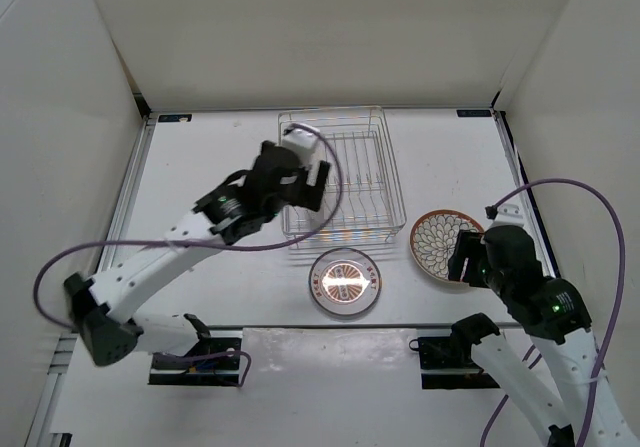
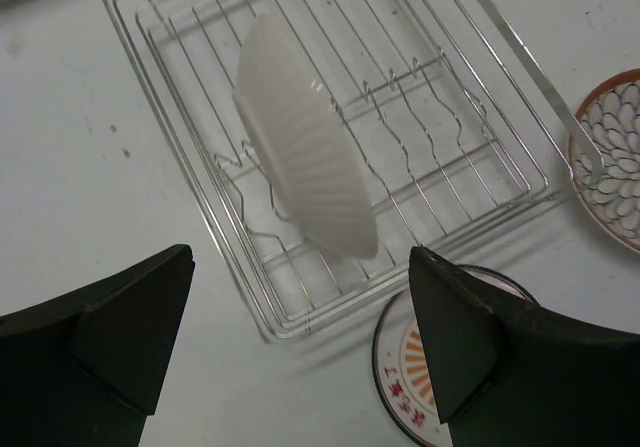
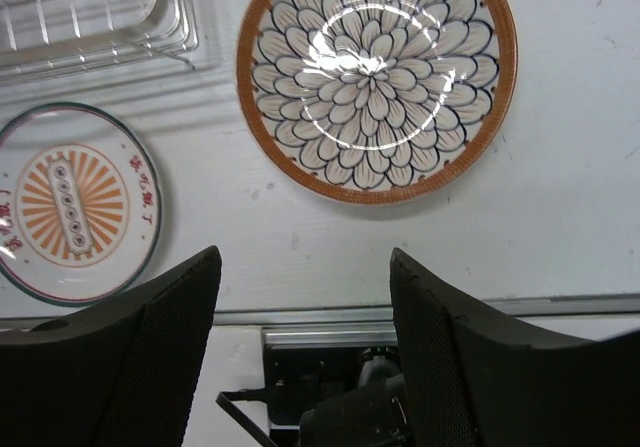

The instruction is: Unload the plates from the dish rack

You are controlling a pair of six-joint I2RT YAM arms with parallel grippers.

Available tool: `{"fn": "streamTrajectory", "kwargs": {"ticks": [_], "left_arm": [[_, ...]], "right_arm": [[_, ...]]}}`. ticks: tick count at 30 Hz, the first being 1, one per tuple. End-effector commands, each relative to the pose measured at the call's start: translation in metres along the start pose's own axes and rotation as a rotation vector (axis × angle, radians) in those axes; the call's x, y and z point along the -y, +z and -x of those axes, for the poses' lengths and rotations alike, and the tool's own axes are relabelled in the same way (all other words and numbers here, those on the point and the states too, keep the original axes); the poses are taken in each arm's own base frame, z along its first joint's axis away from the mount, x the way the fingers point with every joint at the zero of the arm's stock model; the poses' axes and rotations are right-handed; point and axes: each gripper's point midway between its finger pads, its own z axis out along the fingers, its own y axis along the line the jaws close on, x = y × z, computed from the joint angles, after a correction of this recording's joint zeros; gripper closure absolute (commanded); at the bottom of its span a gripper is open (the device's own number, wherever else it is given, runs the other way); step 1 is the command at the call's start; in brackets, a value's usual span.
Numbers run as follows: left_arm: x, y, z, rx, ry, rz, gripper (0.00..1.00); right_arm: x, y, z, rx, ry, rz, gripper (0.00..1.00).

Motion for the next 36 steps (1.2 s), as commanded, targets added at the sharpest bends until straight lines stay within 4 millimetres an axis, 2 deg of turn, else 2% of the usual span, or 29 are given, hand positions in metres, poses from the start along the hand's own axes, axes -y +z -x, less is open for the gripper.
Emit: {"fn": "streamTrajectory", "kwargs": {"ticks": [1,2,3,5,6,7,8,9,13,14,16,18,21,22,25,26,29,33,36], "left_arm": [[-0.001,0.010,0.043,0.083,0.256,0.258,0.00],[-0.001,0.015,0.043,0.067,0.279,0.285,0.00],[0.007,0.037,0.023,-0.009,0.341,0.307,0.00],[0.011,0.035,0.045,0.021,0.399,0.355,0.00],[0.014,0.050,0.041,0.018,0.433,0.388,0.00],[0.023,0.054,0.048,0.065,0.427,0.392,0.00],[0.021,0.056,0.045,0.060,0.495,0.422,0.00],[0.025,0.064,0.053,0.135,0.453,0.468,0.00],[0.019,0.077,0.042,0.117,0.496,0.556,0.00],[0.020,0.079,0.046,0.121,0.480,0.569,0.00],[0.019,0.088,0.038,0.089,0.512,0.590,0.00],[0.016,0.089,0.041,0.083,0.513,0.616,0.00],[0.014,0.095,0.027,0.047,0.534,0.636,0.09],[0.011,0.096,0.022,0.030,0.534,0.640,0.16],[0.002,0.097,0.010,-0.001,0.506,0.639,0.25],[0.000,0.098,0.004,-0.021,0.504,0.637,0.32],[-0.009,0.100,-0.005,-0.063,0.501,0.645,0.42],[-0.015,0.104,-0.009,-0.091,0.495,0.652,0.58],[-0.012,0.108,-0.009,-0.092,0.501,0.648,0.68]], "right_arm": [[0.009,0.008,-0.006,-0.004,-0.027,-0.044,0.29],[0.010,0.005,-0.003,0.003,-0.025,-0.053,0.29],[0.008,0.007,0.000,0.023,-0.029,-0.041,0.29],[0.006,0.007,-0.004,0.010,-0.036,-0.022,0.29],[0.004,0.006,-0.001,0.028,-0.036,-0.007,0.29],[0.005,0.005,-0.001,0.032,-0.035,-0.015,0.29],[0.005,0.005,-0.001,0.036,-0.032,-0.012,0.27],[0.006,0.005,-0.001,0.042,-0.029,-0.015,0.27],[0.006,0.001,0.000,0.070,-0.022,-0.001,0.23],[0.006,0.001,0.000,0.072,-0.018,0.001,0.23],[0.006,0.001,0.001,0.084,-0.018,0.005,0.22],[0.004,0.001,0.002,0.096,-0.014,0.015,0.20],[0.005,0.001,0.002,0.112,-0.011,0.018,0.19],[0.005,0.001,0.002,0.113,-0.008,0.015,0.19],[0.005,0.000,0.002,0.118,-0.007,0.019,0.18],[0.005,0.000,0.002,0.120,-0.004,0.019,0.18],[0.005,0.002,0.003,0.141,0.001,0.026,0.16],[0.004,0.004,0.003,0.151,0.005,0.028,0.15],[0.005,0.004,0.002,0.149,0.000,0.026,0.15]]}}
